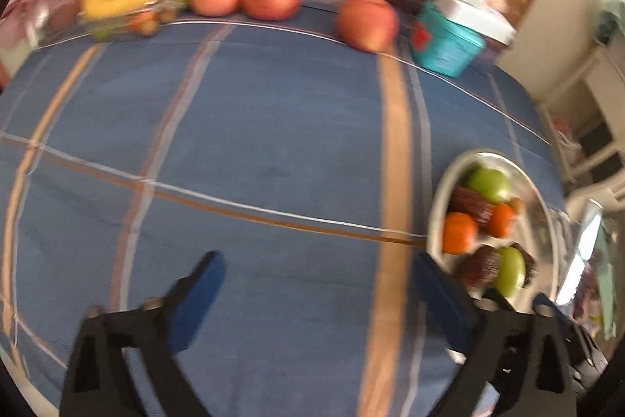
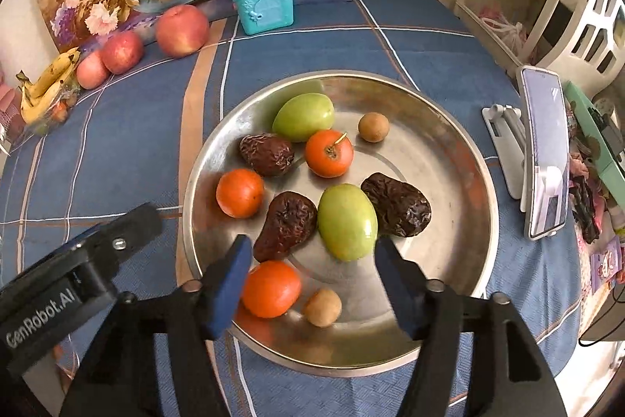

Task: Organize fruits

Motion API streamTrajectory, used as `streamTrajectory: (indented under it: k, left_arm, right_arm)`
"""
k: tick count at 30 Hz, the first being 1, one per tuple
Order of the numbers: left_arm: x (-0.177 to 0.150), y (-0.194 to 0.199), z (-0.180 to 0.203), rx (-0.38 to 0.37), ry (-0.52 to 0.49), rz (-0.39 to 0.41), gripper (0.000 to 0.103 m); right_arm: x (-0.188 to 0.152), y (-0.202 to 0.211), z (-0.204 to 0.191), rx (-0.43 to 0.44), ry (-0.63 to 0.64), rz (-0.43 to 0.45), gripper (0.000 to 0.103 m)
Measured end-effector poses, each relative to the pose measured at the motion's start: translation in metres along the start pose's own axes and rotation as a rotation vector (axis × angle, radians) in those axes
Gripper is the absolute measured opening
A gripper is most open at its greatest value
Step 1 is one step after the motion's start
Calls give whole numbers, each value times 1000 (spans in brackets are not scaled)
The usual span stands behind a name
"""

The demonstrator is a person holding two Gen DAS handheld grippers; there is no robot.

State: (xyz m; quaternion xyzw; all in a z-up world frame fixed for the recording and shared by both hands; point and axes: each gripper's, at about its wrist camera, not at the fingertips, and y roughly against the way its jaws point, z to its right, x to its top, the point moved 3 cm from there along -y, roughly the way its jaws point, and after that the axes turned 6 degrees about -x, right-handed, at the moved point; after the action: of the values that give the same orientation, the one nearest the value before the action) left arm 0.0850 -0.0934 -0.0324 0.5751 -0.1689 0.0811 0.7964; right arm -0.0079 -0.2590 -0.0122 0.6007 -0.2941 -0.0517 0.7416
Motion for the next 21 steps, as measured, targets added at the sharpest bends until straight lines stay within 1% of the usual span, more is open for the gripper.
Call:
streamTrajectory:
  k: [1, 2, 4, 5, 7, 8, 9, 15, 16, 21]
  left_arm:
    - [-3, 3, -8, 14, 11, 14, 103]
    - [-6, 4, -13, 24, 14, 15, 103]
    - [-12, 6, -22, 51, 18, 16, 103]
    - [-15, 8, -27, 69, 19, 20, 103]
    - [-19, 12, -32, 79, 19, 32, 103]
    - [-22, 14, -35, 80, 18, 41, 103]
    - [-23, 16, -36, 78, 17, 48, 103]
    - [-27, 12, -37, 73, 0, 81, 103]
    - [-27, 10, -37, 81, -7, 84, 103]
    - [-29, 3, -34, 171, -76, 104, 103]
  right_arm:
    - [-2, -1, -1, -3, 5, 2, 73]
    - [-3, -1, -3, -6, 8, 5, 79]
    - [-7, -1, -5, 0, 13, 20, 86]
    - [-9, -1, -6, 5, 17, 26, 86]
    - [-13, -1, -8, 7, 18, 33, 87]
    - [-14, -1, -8, 5, 17, 36, 94]
    - [-16, -1, -8, 3, 13, 43, 97]
    - [-22, 9, -11, 21, 2, 112, 98]
    - [-23, 11, -11, 21, 2, 124, 98]
    - [-26, 15, -11, 32, -16, 163, 98]
